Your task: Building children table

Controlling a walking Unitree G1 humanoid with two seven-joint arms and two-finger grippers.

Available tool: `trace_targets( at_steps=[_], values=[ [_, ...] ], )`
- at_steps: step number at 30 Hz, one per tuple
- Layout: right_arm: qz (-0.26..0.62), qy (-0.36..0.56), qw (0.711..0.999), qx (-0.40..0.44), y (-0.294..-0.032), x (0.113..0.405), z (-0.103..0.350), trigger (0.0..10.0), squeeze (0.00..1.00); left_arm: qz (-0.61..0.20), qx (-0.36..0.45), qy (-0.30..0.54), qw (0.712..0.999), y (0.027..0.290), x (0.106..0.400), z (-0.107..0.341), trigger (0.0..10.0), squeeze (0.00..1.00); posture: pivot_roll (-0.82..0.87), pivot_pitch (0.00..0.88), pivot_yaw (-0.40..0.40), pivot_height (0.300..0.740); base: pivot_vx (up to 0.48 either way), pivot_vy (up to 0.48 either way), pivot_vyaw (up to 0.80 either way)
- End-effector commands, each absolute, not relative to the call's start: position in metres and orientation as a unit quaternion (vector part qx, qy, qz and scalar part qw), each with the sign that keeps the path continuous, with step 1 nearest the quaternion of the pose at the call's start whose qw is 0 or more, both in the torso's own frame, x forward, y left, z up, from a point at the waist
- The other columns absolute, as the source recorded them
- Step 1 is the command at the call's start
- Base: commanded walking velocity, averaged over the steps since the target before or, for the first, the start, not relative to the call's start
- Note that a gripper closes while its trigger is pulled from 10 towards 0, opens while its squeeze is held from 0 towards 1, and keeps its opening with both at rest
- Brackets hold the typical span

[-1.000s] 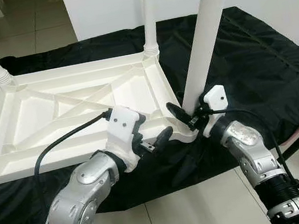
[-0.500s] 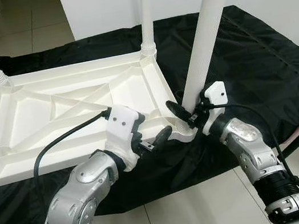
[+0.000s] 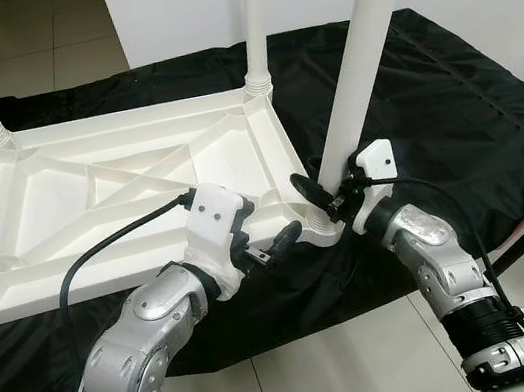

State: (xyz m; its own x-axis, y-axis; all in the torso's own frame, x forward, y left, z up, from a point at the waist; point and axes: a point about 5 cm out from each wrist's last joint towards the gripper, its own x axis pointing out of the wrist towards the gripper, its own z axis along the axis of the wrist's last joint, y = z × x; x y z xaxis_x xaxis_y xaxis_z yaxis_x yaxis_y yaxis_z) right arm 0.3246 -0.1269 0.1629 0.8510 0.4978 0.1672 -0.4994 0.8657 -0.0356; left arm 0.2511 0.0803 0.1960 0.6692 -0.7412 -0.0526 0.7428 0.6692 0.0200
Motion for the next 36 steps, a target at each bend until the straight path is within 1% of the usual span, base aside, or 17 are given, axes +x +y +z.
trace_targets(
  at_steps=[1,2,4,6,7,8,9,12,15,17,19,28,29,30,31,36],
  values=[
    [0.211,-0.024,0.977,0.021,-0.132,0.323,0.136,10.0,0.0,-0.415,0.02,0.018,0.909,0.079,0.248,0.198,10.0,0.0,0.01,0.136,-0.012,0.74,0.0,0.0,0.0],
    [0.196,-0.031,0.98,0.017,-0.129,0.322,0.138,10.0,0.0,-0.415,0.02,0.018,0.909,0.079,0.248,0.198,10.0,0.0,0.01,0.135,-0.013,0.74,0.0,0.0,0.0],
    [0.196,-0.031,0.98,0.017,-0.129,0.322,0.138,10.0,0.0,-0.415,0.02,0.018,0.909,0.079,0.248,0.198,10.0,0.0,0.01,0.135,-0.013,0.74,0.0,0.0,0.0],
    [0.127,-0.037,0.991,0.022,-0.122,0.323,0.139,10.0,0.0,-0.416,0.018,0.018,0.909,0.078,0.248,0.198,10.0,0.0,0.01,0.13,-0.016,0.74,0.0,0.0,0.0],
    [0.127,-0.037,0.991,0.022,-0.122,0.323,0.139,10.0,0.0,-0.416,0.018,0.018,0.909,0.078,0.248,0.198,10.0,0.0,0.01,0.13,-0.016,0.74,0.0,0.0,0.0],
    [0.059,-0.031,0.997,0.034,-0.116,0.323,0.139,10.0,0.0,-0.418,0.018,0.018,0.908,0.076,0.248,0.198,10.0,0.0,0.01,0.126,-0.02,0.74,0.0,0.0,0.0],
    [0.059,-0.031,0.997,0.034,-0.116,0.323,0.139,10.0,0.0,-0.418,0.018,0.018,0.908,0.076,0.248,0.198,10.0,0.0,0.01,0.126,-0.02,0.74,0.0,0.0,0.0],
    [-0.021,-0.02,0.998,0.05,-0.108,0.322,0.137,10.0,0.0,-0.419,0.017,0.016,0.908,0.075,0.248,0.198,10.0,0.0,0.01,0.121,-0.024,0.74,0.0,0.0,0.0],
    [-0.031,-0.019,0.998,0.05,-0.106,0.323,0.137,10.0,0.0,-0.419,0.017,0.015,0.908,0.074,0.248,0.198,10.0,0.0,0.01,0.118,-0.028,0.74,0.0,0.0,0.0],
    [-0.006,-0.027,0.998,0.053,-0.098,0.323,0.141,10.0,0.0,-0.42,0.016,0.014,0.907,0.073,0.248,0.198,10.0,0.0,0.01,0.11,-0.036,0.74,0.0,0.0,0.0],
    [0.001,-0.032,0.998,0.053,-0.096,0.322,0.143,10.0,0.0,-0.421,0.016,0.014,0.907,0.072,0.248,0.198,10.0,0.0,0.01,0.107,-0.039,0.74,0.0,0.0,0.0],
    [-0.013,-0.04,0.998,0.05,-0.097,0.321,0.145,10.0,0.0,-0.423,0.012,0.015,0.906,0.07,0.246,0.196,10.0,0.0,0.01,0.1,-0.043,0.74,0.0,0.0,0.0],
    [-0.015,-0.045,0.998,0.051,-0.098,0.32,0.146,10.0,0.11,-0.424,0.012,0.016,0.905,0.07,0.245,0.196,10.0,0.0,0.01,0.101,-0.041,0.74,0.0,0.0,0.0],
    [-0.016,-0.048,0.997,0.052,-0.099,0.32,0.146,10.0,0.11,-0.425,0.012,0.017,0.905,0.07,0.245,0.196,10.0,0.0,0.01,0.098,-0.041,0.74,0.0,0.0,0.0],
    [-0.009,-0.053,0.997,0.059,-0.099,0.319,0.148,10.0,1.0,-0.425,0.012,0.017,0.905,0.069,0.245,0.195,10.0,0.0,0.01,0.098,-0.041,0.74,0.0,0.0,0.0],
    [0.0,-0.093,0.994,0.058,-0.106,0.317,0.156,10.0,1.0,-0.425,0.011,0.017,0.905,0.069,0.245,0.195,10.0,0.0,0.01,0.092,-0.041,0.74,0.0,0.0,0.0]
  ],
)
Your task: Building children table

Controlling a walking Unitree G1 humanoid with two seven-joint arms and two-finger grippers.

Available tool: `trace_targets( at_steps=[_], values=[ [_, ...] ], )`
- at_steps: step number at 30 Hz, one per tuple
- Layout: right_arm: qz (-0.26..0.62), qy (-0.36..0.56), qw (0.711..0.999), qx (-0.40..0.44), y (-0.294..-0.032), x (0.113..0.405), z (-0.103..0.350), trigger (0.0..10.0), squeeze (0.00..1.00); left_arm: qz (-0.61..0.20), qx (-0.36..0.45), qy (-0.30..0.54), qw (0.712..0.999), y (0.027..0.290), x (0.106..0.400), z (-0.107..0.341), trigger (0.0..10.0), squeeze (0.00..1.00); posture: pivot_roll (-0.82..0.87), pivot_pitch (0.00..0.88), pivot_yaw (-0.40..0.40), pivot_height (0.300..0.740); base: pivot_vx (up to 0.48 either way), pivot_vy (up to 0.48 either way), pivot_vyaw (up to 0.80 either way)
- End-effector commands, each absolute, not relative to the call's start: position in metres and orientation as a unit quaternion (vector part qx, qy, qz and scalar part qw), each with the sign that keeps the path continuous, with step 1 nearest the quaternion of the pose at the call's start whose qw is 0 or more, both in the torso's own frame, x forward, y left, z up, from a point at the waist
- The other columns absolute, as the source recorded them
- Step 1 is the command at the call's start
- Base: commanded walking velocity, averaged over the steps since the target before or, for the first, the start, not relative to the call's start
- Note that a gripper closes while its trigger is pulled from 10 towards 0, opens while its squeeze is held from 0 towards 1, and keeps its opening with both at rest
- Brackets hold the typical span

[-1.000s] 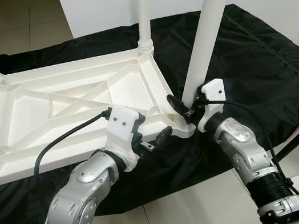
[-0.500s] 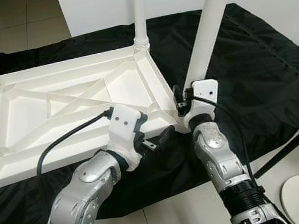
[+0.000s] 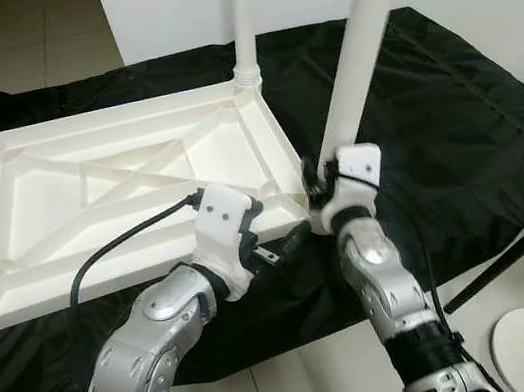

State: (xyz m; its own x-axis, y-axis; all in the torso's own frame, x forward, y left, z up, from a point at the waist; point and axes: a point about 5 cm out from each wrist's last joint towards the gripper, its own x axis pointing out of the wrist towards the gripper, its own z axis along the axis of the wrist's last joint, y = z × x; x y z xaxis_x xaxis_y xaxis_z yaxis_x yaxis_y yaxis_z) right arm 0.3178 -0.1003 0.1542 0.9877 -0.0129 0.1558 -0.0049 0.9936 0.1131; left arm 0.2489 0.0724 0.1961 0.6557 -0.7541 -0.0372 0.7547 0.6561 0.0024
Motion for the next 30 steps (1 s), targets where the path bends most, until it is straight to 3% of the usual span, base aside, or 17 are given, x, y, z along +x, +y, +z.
trace_targets(
  at_steps=[1,2,3,5,6,16,30],
  values=[
    [0.0,-0.093,0.994,0.058,-0.106,0.317,0.156,10.0,1.0,-0.425,0.011,0.017,0.905,0.069,0.245,0.195,10.0,0.0,0.01,0.092,-0.041,0.74,0.0,0.0,0.0],
    [0.004,-0.099,0.993,0.057,-0.107,0.317,0.158,10.0,1.0,-0.426,0.011,0.017,0.905,0.069,0.244,0.195,10.0,0.0,0.01,0.091,-0.041,0.74,0.0,0.0,0.0],
    [0.011,-0.101,0.993,0.052,-0.11,0.318,0.158,10.0,0.24,-0.426,0.011,0.017,0.905,0.069,0.244,0.195,10.0,0.0,0.01,0.091,-0.042,0.74,0.0,0.0,0.0],
    [0.015,-0.101,0.994,0.048,-0.111,0.318,0.158,10.0,0.24,-0.426,0.011,0.017,0.905,0.068,0.244,0.195,10.0,0.0,0.01,0.087,-0.041,0.74,0.0,0.0,0.0],
    [0.045,-0.099,0.993,0.046,-0.115,0.319,0.157,10.0,0.0,-0.427,0.01,0.017,0.904,0.068,0.244,0.195,10.0,0.0,0.01,0.085,-0.04,0.74,0.0,0.0,0.0],
    [0.206,-0.093,0.974,-0.02,-0.137,0.332,0.157,10.0,0.0,-0.428,0.01,0.018,0.903,0.066,0.245,0.194,10.0,0.0,0.0,0.083,-0.04,0.74,0.0,0.0,0.0],
    [0.317,-0.078,0.943,-0.067,-0.141,0.343,0.156,10.0,0.0,-0.421,0.017,0.016,0.907,0.064,0.248,0.192,10.0,0.0,0.0,0.079,-0.034,0.74,0.0,0.0,0.0]
  ],
)
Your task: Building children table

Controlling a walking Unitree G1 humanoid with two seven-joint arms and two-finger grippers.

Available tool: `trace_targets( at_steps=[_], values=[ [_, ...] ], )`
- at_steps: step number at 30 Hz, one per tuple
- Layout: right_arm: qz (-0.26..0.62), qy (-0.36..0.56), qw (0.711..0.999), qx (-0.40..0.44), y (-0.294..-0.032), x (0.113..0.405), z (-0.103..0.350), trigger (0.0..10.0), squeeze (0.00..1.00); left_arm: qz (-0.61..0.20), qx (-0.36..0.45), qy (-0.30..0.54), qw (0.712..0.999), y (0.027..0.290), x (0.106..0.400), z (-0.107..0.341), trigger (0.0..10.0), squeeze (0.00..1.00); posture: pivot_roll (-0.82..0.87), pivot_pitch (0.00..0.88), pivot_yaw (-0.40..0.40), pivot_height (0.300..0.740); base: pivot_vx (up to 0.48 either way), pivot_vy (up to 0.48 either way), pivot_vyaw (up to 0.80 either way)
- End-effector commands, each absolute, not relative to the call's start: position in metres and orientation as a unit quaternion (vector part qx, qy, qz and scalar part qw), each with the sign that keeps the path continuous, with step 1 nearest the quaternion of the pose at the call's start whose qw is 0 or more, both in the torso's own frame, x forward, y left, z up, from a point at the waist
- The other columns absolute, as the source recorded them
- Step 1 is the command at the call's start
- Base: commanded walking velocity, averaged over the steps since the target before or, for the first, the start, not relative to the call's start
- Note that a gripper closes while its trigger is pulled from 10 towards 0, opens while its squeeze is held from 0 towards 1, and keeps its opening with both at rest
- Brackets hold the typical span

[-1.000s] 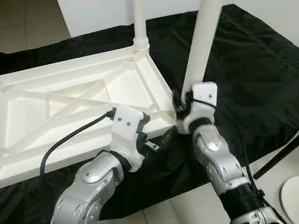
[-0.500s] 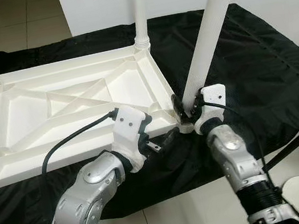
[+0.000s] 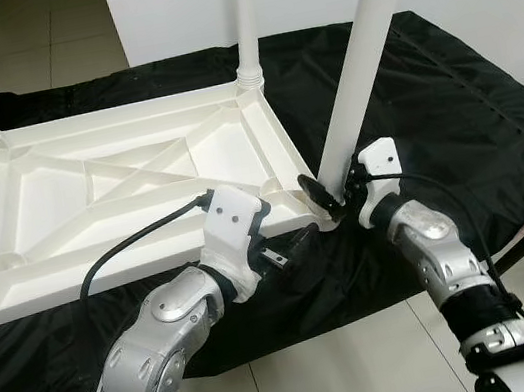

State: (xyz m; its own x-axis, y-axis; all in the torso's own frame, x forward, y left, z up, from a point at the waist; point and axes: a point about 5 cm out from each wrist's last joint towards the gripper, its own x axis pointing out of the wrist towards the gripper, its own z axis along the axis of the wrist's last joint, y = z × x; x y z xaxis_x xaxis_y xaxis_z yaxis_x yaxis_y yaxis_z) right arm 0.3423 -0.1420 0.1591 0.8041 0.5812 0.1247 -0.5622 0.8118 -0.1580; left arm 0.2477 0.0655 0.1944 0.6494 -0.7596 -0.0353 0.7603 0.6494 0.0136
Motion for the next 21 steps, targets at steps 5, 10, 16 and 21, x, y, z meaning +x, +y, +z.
trace_targets(
  at_steps=[5,10,16,21],
  values=[
    [0.34,-0.073,0.934,-0.08,-0.139,0.35,0.158,10.0,0.0,-0.42,0.017,0.014,0.907,0.064,0.249,0.193,10.0,0.0,0.0,0.081,-0.035,0.74,0.0,0.0,0.0],
    [0.355,-0.068,0.928,-0.089,-0.139,0.354,0.158,10.0,0.0,-0.419,0.015,0.013,0.908,0.063,0.249,0.193,10.0,0.0,0.0,0.082,-0.039,0.74,0.0,0.0,0.0],
    [0.359,-0.058,0.927,-0.09,-0.142,0.357,0.156,7.3,0.0,-0.416,0.013,0.012,0.909,0.063,0.249,0.193,10.0,0.0,0.01,0.086,-0.043,0.74,0.0,0.0,0.0],
    [0.368,-0.05,0.925,-0.083,-0.146,0.357,0.154,0.0,0.0,-0.415,0.012,0.012,0.91,0.063,0.249,0.194,10.0,0.0,0.01,0.09,-0.041,0.74,0.0,0.0,0.0]
  ],
)
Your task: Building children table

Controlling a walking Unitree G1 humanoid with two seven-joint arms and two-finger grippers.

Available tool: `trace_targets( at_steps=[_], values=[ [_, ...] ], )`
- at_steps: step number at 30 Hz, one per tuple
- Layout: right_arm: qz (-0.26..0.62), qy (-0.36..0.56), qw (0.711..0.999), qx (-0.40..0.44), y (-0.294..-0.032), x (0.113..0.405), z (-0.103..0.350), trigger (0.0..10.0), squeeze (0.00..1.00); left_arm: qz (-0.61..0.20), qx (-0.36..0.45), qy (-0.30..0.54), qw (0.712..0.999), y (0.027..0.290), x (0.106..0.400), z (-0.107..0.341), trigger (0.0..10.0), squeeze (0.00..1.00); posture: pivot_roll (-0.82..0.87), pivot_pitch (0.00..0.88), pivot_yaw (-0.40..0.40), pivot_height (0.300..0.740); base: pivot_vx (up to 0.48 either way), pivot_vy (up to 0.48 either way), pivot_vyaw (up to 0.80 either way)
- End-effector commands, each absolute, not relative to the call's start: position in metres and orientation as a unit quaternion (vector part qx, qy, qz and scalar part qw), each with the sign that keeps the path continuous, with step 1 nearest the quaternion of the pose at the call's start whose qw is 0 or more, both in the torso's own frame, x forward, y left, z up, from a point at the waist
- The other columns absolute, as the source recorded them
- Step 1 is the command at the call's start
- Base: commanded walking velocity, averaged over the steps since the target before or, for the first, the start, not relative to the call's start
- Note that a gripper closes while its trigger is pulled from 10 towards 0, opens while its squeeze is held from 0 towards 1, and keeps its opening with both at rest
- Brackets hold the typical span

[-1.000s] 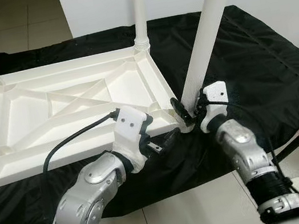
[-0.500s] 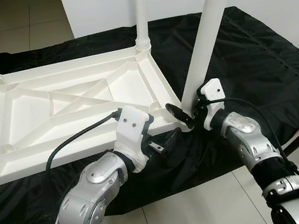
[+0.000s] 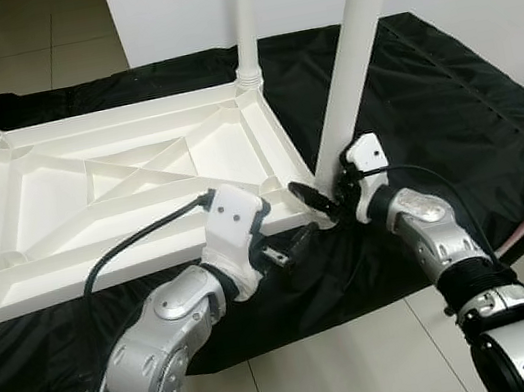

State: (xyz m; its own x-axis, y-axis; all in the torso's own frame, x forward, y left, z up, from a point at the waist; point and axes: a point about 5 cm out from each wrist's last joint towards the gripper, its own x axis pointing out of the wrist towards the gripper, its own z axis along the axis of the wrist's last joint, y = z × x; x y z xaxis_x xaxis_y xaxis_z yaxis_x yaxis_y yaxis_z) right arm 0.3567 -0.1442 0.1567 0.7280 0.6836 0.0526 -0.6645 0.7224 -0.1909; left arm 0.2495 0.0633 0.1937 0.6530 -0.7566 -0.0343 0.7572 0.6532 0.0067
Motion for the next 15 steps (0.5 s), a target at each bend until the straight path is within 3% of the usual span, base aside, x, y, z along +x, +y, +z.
trace_targets(
  at_steps=[1,3,4,15],
  values=[
    [0.369,-0.048,0.925,-0.082,-0.1467,0.357,0.1529,0.0,0.0,-0.416,0.012,0.012,0.909,0.0635,0.2491,0.1939,10.0,0.0,0.0,0.093,-0.041,0.74,0.0,0.0,0.0],
    [0.369,-0.048,0.925,-0.082,-0.1467,0.357,0.1529,0.0,0.0,-0.416,0.012,0.012,0.909,0.0635,0.2491,0.1939,10.0,0.0,0.0,0.093,-0.041,0.74,0.0,0.0,0.0],
    [0.363,-0.043,0.928,-0.077,-0.1478,0.3573,0.1499,10.0,0.0,-0.416,0.012,0.012,0.909,0.0638,0.2492,0.1944,10.0,0.0,0.0,0.096,-0.04,0.74,0.0,0.0,0.0],
    [0.325,-0.034,0.944,-0.053,-0.1443,0.3583,0.1434,10.0,0.0,-0.417,0.008,0.011,0.909,0.0618,0.2489,0.195,10.0,0.0,0.0,0.102,-0.039,0.74,0.0,0.0,0.0]
  ],
)
